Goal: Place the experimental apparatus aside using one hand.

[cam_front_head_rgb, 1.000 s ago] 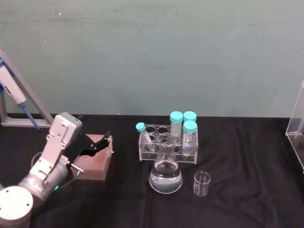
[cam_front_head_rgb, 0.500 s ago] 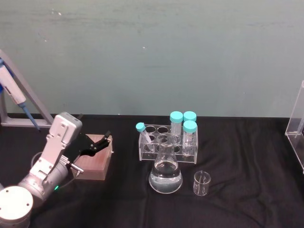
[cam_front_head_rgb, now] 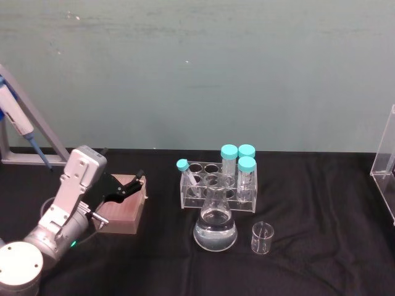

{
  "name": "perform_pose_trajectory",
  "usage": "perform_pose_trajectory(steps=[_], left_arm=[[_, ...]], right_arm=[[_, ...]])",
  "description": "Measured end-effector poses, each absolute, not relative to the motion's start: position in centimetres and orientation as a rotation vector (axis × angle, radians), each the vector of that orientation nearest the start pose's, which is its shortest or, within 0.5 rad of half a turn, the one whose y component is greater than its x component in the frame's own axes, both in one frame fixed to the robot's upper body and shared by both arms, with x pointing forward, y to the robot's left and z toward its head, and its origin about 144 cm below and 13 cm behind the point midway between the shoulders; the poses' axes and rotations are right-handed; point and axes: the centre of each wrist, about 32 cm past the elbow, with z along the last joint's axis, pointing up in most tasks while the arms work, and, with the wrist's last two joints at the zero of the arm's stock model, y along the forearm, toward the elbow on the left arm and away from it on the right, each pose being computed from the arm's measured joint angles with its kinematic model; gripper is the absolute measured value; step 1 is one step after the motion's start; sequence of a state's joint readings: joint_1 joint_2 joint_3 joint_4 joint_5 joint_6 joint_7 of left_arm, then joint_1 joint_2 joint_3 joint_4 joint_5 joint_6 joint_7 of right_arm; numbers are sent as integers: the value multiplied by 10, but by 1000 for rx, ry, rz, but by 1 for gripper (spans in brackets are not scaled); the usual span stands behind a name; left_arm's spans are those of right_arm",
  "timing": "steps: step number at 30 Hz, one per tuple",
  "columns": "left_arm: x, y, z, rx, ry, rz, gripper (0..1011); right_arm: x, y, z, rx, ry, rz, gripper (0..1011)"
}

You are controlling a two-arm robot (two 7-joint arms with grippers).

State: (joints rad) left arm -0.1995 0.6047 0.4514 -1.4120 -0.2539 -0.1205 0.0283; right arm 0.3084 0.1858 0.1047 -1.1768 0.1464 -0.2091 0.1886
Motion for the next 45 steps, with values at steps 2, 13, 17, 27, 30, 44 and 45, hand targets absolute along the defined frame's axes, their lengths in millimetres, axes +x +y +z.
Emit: perform_pose_trajectory(steps=[2,13,17,27,30,44,45], left_arm=[[489,310,1140,304,-285,1248,1000],[489,310,1140,304,-285,1248,1000],[489,310,1140,304,-285,1248,1000],[489,310,1140,304,-285,1248,1000],[489,310,1140,304,-285,1248,1000],[489,310,1140,304,-285,1248,1000],[489,310,1140,304,-285,1248,1000]], right_arm=[[539,-336,1146,94,-131,-1547,611],[539,-336,1146,94,-132,-1547,629],[539,-336,1146,94,-132,-1547,743],[539,-336,1146,94,-132,-1547,1002],[539,-336,1146,94,-132,-1547,1003],[538,-335,1146,93,-134,-1548,1003],[537,-335,1146,91,-139,-1547,1003]])
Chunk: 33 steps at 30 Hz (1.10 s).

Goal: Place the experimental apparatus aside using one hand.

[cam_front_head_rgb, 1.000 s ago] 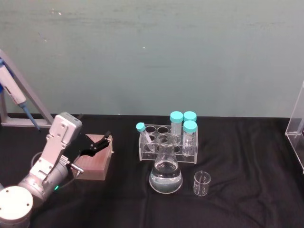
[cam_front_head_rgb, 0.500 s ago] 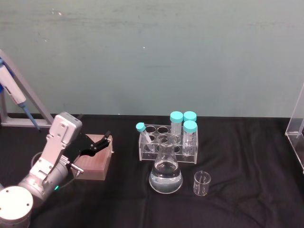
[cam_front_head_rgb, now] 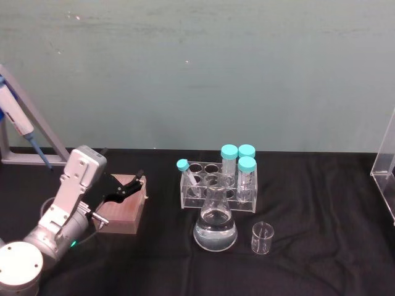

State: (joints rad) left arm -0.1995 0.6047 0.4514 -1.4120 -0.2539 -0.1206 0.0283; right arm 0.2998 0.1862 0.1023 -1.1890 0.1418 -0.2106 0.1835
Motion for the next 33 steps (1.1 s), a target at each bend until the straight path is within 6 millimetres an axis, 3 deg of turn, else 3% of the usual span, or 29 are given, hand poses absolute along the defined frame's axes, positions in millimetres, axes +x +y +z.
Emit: perform_pose_trajectory(steps=[33], left_arm=[[489,310,1140,305,-285,1248,1000]], right_arm=[[509,-313,1159,65,-409,-1531,1003]])
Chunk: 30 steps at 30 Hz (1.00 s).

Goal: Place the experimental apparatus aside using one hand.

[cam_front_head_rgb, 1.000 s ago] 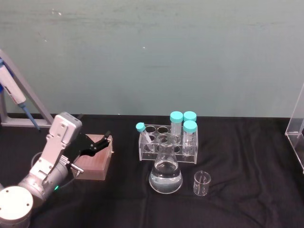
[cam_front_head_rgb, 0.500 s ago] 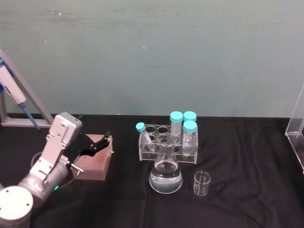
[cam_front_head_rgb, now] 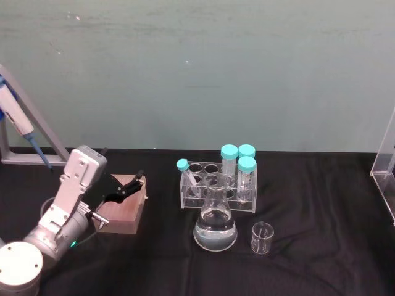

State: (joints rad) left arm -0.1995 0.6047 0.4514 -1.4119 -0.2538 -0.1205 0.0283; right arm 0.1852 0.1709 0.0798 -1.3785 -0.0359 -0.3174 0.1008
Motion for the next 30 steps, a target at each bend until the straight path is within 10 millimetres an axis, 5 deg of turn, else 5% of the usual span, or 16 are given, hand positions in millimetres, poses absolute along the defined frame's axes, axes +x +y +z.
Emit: perform_pose_trajectory(steps=[15,30], left_arm=[[489,310,1140,304,-285,1248,1000],[489,310,1140,304,-285,1248,1000]], right_arm=[[512,-296,1165,50,-473,-1258,1003],[531,-287,1160,70,-276,-948,1003]])
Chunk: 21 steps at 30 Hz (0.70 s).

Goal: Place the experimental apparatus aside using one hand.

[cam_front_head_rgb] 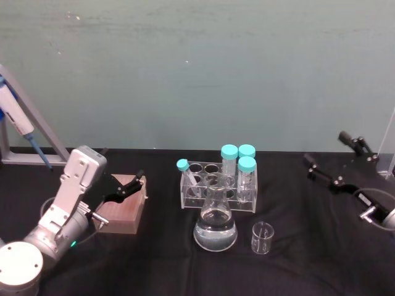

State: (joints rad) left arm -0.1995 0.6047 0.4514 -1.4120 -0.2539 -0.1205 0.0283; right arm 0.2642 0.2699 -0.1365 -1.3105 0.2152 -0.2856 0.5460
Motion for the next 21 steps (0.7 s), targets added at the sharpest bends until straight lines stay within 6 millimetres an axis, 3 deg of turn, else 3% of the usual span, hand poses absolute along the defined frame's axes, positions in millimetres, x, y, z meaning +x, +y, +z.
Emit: perform_pose_trajectory(steps=[21], left_arm=[[489,310,1140,304,-285,1248,1000]], right_arm=[[539,-285,1144,32,-110,-708,1003]])
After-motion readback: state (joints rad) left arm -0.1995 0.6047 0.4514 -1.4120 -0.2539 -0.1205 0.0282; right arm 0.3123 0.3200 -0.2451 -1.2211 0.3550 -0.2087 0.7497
